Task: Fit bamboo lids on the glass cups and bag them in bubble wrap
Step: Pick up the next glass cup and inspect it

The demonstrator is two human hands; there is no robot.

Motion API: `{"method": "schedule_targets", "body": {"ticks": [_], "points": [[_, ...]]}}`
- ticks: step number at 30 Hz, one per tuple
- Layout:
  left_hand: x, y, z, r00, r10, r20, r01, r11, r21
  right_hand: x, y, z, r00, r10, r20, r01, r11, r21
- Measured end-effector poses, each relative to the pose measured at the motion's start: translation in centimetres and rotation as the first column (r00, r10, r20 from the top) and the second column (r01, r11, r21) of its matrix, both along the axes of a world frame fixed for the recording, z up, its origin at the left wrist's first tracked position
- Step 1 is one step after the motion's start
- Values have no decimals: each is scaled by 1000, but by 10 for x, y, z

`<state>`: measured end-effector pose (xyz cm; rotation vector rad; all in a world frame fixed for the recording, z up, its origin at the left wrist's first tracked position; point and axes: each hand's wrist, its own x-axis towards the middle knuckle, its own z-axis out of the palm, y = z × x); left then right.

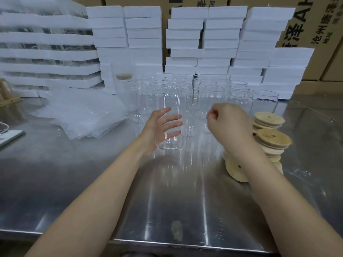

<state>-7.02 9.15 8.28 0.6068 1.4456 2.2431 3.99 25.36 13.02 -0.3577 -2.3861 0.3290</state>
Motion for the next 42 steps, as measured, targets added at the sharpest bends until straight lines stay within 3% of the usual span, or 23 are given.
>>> {"method": "schedule_targets", "body": {"ticks": [3,5,10,19,24,29,31,33,35,37,40,42], "points": [[2,-1,1,999,-33,27,32,999,41,4,10,0,932,-214,292,170,971,170],[2,-1,2,999,-41,24,40,998,55,4,10,0,896,-242,372,182,965,188],[-1,-2,1,998,-53,-21,53,998,29,10,6,2,822,-228,522,154,971,182],[-5,1,-6,966,-80,-246,44,988,-149,14,3,3,792,-131,596,94,991,93],[-4,2,-10,941,-99,-323,31,977,-210,10,10,0,863,-67,501,54,998,42],[-3,2,-9,935,-85,-344,12,978,-209,3,6,-4,954,-25,297,21,1000,19],[-2,2,-8,936,-74,-345,3,979,-202,1,5,-4,989,-8,149,5,1000,19],[0,1,-6,935,-55,-350,-15,981,-196,-1,5,-2,991,92,-99,-102,989,-108],[0,0,-6,935,-26,-354,-42,982,-182,-2,3,0,937,187,-296,-281,905,-319],[-2,-2,-6,936,1,-353,-67,982,-176,-4,4,0,917,212,-339,-371,765,-526],[-6,-5,-6,933,20,-360,-91,979,-182,-11,9,-3,906,197,-374,-422,352,-836],[-9,-6,-8,932,30,-362,-102,978,-180,-14,10,-1,889,178,-422,-436,47,-899]]}}
